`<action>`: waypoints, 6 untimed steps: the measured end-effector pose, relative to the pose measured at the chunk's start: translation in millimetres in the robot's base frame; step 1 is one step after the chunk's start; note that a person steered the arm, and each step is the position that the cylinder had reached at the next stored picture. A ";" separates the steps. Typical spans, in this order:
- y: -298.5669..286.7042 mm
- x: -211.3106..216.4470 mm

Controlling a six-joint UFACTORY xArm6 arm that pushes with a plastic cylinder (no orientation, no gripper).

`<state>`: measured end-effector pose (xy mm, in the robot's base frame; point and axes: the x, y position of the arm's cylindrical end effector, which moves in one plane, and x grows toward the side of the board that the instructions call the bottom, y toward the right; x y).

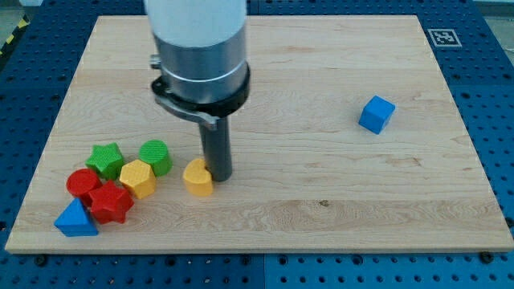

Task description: Slide blue cube towards center

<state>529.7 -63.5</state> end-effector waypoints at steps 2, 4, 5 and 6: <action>-51.1 0.0; -31.3 -126.4; 4.3 -191.3; 105.7 -197.4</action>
<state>332.4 42.2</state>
